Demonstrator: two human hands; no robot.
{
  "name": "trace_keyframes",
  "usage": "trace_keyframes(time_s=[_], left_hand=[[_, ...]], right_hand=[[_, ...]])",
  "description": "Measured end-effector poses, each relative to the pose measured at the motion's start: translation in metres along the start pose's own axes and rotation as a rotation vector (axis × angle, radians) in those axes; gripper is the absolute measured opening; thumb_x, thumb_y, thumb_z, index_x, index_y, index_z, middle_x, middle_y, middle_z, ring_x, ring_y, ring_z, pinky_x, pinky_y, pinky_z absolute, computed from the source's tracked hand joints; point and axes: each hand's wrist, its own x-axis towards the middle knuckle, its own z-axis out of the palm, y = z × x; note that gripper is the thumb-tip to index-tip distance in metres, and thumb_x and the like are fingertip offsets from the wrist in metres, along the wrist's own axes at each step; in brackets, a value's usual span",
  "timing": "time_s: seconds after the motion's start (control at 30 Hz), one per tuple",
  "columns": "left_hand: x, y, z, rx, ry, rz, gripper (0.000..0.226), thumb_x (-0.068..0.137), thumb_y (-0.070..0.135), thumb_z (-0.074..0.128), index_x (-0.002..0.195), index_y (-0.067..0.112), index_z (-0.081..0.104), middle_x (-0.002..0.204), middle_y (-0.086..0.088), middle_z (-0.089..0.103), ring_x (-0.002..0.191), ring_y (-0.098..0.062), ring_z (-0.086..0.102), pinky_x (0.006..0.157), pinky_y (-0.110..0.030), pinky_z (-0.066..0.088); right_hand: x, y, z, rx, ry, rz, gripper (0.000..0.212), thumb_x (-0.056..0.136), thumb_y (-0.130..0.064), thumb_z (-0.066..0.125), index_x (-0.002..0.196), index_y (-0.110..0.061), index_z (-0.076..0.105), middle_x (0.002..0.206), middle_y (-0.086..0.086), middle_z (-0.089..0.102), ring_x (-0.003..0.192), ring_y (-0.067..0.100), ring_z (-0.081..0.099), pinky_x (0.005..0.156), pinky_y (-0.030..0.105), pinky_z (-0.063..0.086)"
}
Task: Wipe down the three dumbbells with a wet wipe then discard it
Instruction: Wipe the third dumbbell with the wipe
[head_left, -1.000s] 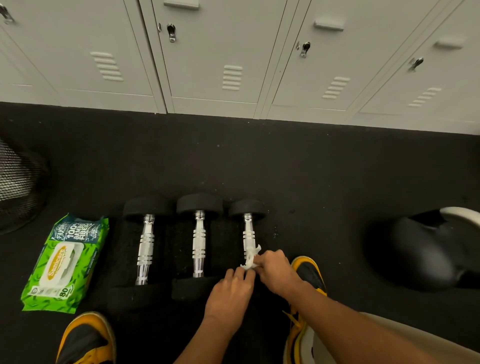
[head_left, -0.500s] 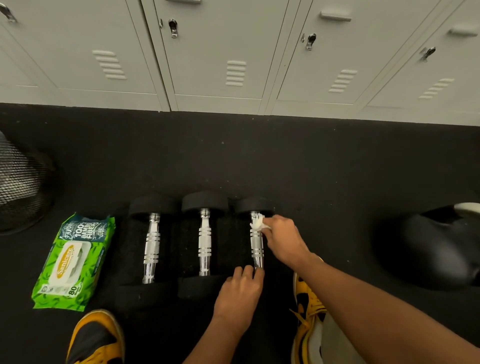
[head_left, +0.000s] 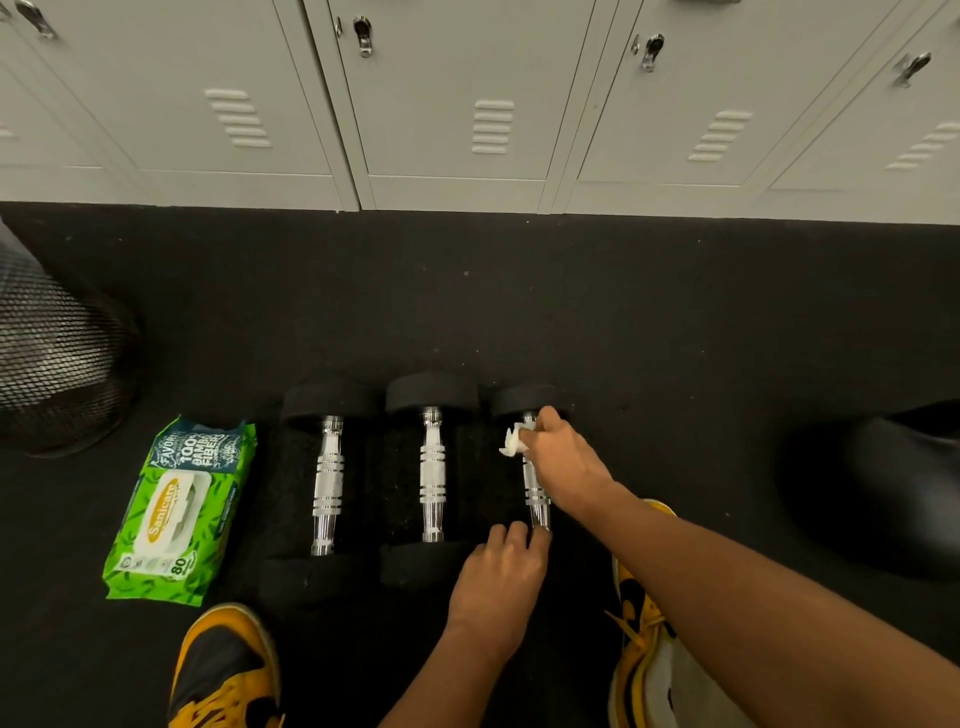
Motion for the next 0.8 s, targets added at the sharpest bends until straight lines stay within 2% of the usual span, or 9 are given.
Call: trace_keyframes(time_s=[0.07,0.13,0.23,0.3,0.4,0.5,0.7,0.8], left_hand=[[-0.001,0.002,-0.004,0.011,-0.005,-0.004,0.061,0.08,0.004,0.071,0.134,0.015,0.046,0.115,-0.009,0.056,0.103,-0.025,0.056,0.08,-0.036,0.055],[-0.001,0.003,-0.006,0.007,0.019,-0.005,0.056,0.087,0.003,0.062,0.138,0.014,0.042,0.122,-0.01,0.053,0.109,-0.026,0.053,0.086,-0.038,0.052],[-0.002,0.002,-0.005,0.001,0.004,-0.008,0.052,0.083,0.007,0.068,0.131,0.017,0.051,0.114,-0.007,0.058,0.102,-0.024,0.058,0.079,-0.036,0.055],[-0.001,0.002,-0.006,-0.011,-0.016,-0.021,0.053,0.078,0.009,0.073,0.127,0.019,0.054,0.108,-0.005,0.059,0.097,-0.022,0.059,0.075,-0.034,0.056],[-0.001,0.003,-0.004,0.001,0.007,-0.015,0.057,0.086,0.004,0.063,0.137,0.016,0.041,0.123,-0.009,0.051,0.111,-0.025,0.051,0.089,-0.038,0.051],[-0.002,0.002,-0.004,0.017,0.026,-0.019,0.058,0.087,0.002,0.061,0.139,0.015,0.039,0.126,-0.01,0.05,0.113,-0.026,0.05,0.091,-0.038,0.05],[-0.002,0.002,-0.004,0.026,0.025,-0.021,0.063,0.089,0.0,0.057,0.145,0.013,0.031,0.133,-0.012,0.047,0.117,-0.027,0.047,0.093,-0.038,0.048],[-0.002,0.002,-0.003,0.021,0.016,-0.016,0.064,0.089,0.001,0.059,0.144,0.013,0.031,0.134,-0.012,0.046,0.117,-0.027,0.047,0.094,-0.038,0.048]], right_hand=[[-0.003,0.0,0.003,0.014,0.004,0.013,0.036,0.095,-0.012,0.057,0.131,-0.012,0.052,0.133,0.01,0.033,0.104,0.022,0.05,0.086,0.033,0.051],[-0.007,-0.001,0.005,0.054,-0.004,0.015,0.038,0.095,-0.008,0.052,0.134,-0.009,0.049,0.133,0.013,0.032,0.106,0.028,0.049,0.087,0.036,0.048],[-0.012,0.001,0.004,0.068,-0.024,-0.031,0.041,0.096,-0.003,0.044,0.137,-0.008,0.048,0.131,0.018,0.038,0.111,0.036,0.049,0.091,0.043,0.044],[-0.016,0.005,0.004,0.042,-0.039,-0.085,0.04,0.097,-0.003,0.045,0.136,-0.008,0.05,0.132,0.018,0.039,0.111,0.036,0.051,0.091,0.042,0.043],[-0.02,0.008,0.004,0.022,-0.078,-0.127,0.04,0.096,-0.006,0.051,0.135,-0.011,0.052,0.134,0.013,0.039,0.111,0.031,0.052,0.091,0.037,0.044],[-0.022,0.009,0.004,-0.054,-0.14,-0.153,0.042,0.092,-0.009,0.061,0.132,-0.016,0.054,0.133,0.008,0.037,0.109,0.023,0.054,0.092,0.033,0.048],[-0.031,0.012,0.01,-0.082,-0.227,-0.211,0.042,0.094,-0.014,0.061,0.135,-0.019,0.055,0.129,0.006,0.04,0.112,0.024,0.053,0.092,0.033,0.047],[-0.037,0.013,0.014,-0.009,-0.281,-0.203,0.032,0.095,-0.017,0.06,0.127,-0.018,0.059,0.115,0.001,0.044,0.098,0.013,0.048,0.079,0.027,0.042]])
